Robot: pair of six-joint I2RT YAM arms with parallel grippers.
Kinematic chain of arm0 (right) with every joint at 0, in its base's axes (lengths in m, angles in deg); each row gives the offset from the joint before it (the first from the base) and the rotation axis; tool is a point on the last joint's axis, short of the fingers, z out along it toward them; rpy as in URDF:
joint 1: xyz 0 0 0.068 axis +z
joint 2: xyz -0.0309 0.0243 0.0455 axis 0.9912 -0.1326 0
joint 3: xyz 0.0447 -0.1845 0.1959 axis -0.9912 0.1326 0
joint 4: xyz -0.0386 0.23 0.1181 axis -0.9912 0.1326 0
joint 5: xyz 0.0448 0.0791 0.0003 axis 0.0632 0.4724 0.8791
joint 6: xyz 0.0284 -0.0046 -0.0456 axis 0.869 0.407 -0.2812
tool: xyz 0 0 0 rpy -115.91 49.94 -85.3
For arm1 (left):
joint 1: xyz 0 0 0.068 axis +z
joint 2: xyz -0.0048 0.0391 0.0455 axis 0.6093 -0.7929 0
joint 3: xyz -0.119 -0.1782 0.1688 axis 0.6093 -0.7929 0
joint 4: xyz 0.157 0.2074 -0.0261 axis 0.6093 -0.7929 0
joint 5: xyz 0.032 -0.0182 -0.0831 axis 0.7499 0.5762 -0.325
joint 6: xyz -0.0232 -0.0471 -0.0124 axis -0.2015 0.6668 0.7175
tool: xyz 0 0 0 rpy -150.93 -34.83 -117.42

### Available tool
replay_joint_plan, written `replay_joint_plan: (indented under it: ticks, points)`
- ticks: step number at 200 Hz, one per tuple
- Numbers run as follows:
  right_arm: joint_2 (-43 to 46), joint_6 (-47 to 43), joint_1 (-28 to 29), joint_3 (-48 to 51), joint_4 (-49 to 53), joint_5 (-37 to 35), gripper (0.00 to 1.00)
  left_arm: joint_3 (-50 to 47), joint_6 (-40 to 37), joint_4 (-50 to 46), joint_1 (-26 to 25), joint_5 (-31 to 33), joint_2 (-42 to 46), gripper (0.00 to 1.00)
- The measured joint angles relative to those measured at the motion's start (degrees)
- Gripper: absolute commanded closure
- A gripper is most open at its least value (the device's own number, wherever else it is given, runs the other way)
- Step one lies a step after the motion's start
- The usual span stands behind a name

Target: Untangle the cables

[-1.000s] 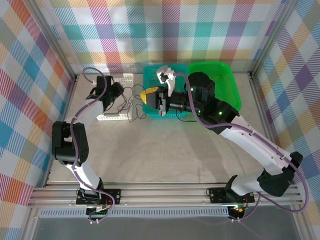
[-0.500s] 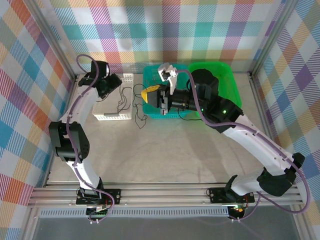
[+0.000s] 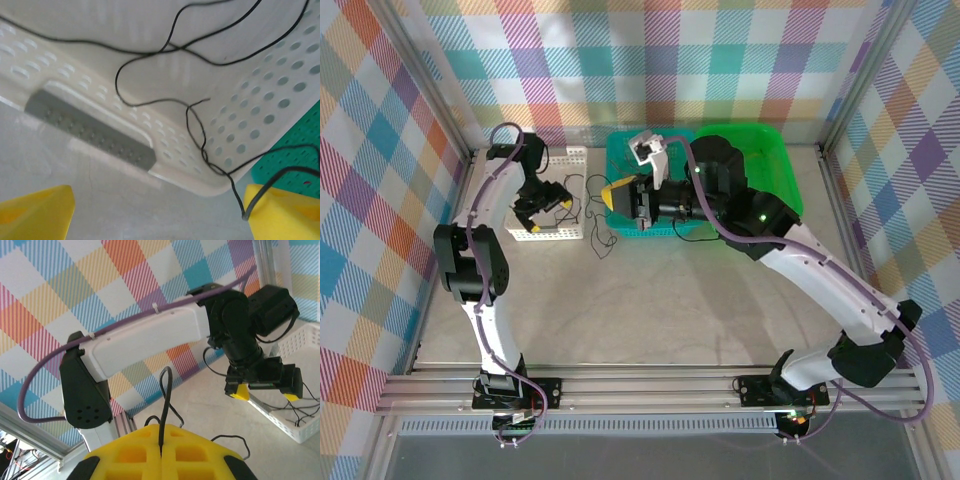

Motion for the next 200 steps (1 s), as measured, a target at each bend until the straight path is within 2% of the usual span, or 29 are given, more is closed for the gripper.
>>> replay_joint_plan:
  ticks: [36,43,66,91,104,112,127,137,149,154,200]
  points:
    - [-0.5,0.0,0.0,0.0,1.3,0.0,1.00,3.1,1.3,-5.1,0.0,0.1,-0.1,0.12]
    - [-0.5,0.0,0.0,0.0,1.3,0.0,1.00,4.4,1.3,-6.4,0.1,-0.2,-0.5,0.19]
    - [-0.5,0.0,0.0,0.0,1.3,0.0,1.00,6.9,-0.1,-7.4,1.3,-5.7,-2.1,0.22]
    - [-0.6,0.0,0.0,0.0,1.3,0.0,1.00,0.6,0.0,-4.2,3.2,-11.6,-0.4,0.22]
    - [-0.7,0.0,0.0,0.0,1.3,0.0,1.00,-3.1,-0.1,-2.1,4.3,-13.3,1.7,0.20]
    - [-0.7,0.0,0.0,0.0,1.3,0.0,1.00,-4.4,-0.1,-1.4,5.0,-13.6,3.2,0.13]
    - [-0.7,0.0,0.0,0.0,1.3,0.0,1.00,-4.3,-0.5,-0.8,5.7,-13.5,5.9,0.13]
    - [-0.8,0.0,0.0,0.0,1.3,0.0,1.00,-3.3,-0.7,-0.7,6.0,-14.4,7.2,0.08]
    - [-1.0,0.0,0.0,0.0,1.3,0.0,1.00,-3.5,-0.9,0.4,6.1,-15.5,8.7,0.08]
    - [-1.2,0.0,0.0,0.0,1.3,0.0,1.00,-4.1,-0.8,1.1,6.4,-16.1,9.4,0.00]
    - [-1.5,-0.1,0.0,0.0,1.1,0.0,1.00,-8.6,0.1,4.2,7.4,-17.2,14.9,0.00]
